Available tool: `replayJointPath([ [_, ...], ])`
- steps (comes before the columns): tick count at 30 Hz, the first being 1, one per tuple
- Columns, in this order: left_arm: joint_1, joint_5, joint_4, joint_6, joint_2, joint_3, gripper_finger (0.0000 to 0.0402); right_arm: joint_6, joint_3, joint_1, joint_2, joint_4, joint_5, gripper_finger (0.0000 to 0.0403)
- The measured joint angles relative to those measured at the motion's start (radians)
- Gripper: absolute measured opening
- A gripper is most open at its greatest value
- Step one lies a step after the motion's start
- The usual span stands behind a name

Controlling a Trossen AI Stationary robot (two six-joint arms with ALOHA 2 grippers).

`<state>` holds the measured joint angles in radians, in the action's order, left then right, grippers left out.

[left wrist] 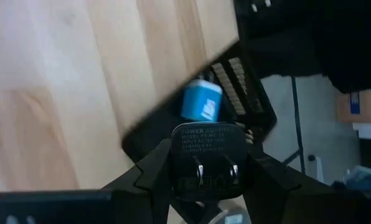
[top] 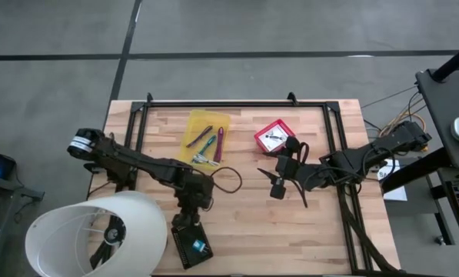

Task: Pick and place items into bin
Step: Put the black charger adapter into the black basket, then return to Home Position

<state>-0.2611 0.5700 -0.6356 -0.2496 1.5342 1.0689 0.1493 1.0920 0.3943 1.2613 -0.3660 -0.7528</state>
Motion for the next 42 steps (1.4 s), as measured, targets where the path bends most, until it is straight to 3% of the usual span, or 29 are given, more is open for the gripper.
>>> replayJointPath([
  [7, -0.060, 0.004, 0.007, -0.003, 0.008, -0.001, 0.0137, -0.003, 0.000, 0.000, 0.000, 0.000, -0.003, 0.0226],
  [15, -0.061, -0.024, 0.006, -0.006, 0.010, -0.015, 0.0214, 0.000, 0.000, 0.000, 0.000, 0.000, -0.006, 0.0226],
  [20, -0.059, -0.052, 0.008, -0.006, 0.010, -0.014, 0.0229, 0.010, 0.000, 0.000, 0.000, 0.000, -0.006, 0.0226],
  [32, 0.080, -0.400, 0.076, 0.083, -0.046, 0.050, 0.0165, 0.002, 0.000, 0.000, 0.000, 0.000, -0.006, 0.0226],
  [38, 0.176, -0.546, 0.438, 0.122, -0.119, 0.025, 0.0128, 0.008, 0.000, 0.000, -0.004, 0.005, -0.006, 0.0224],
  [42, 0.248, -0.566, 0.613, 0.180, -0.150, 0.012, 0.0108, 0.008, 0.000, 0.000, -0.007, 0.004, -0.006, 0.0224],
])
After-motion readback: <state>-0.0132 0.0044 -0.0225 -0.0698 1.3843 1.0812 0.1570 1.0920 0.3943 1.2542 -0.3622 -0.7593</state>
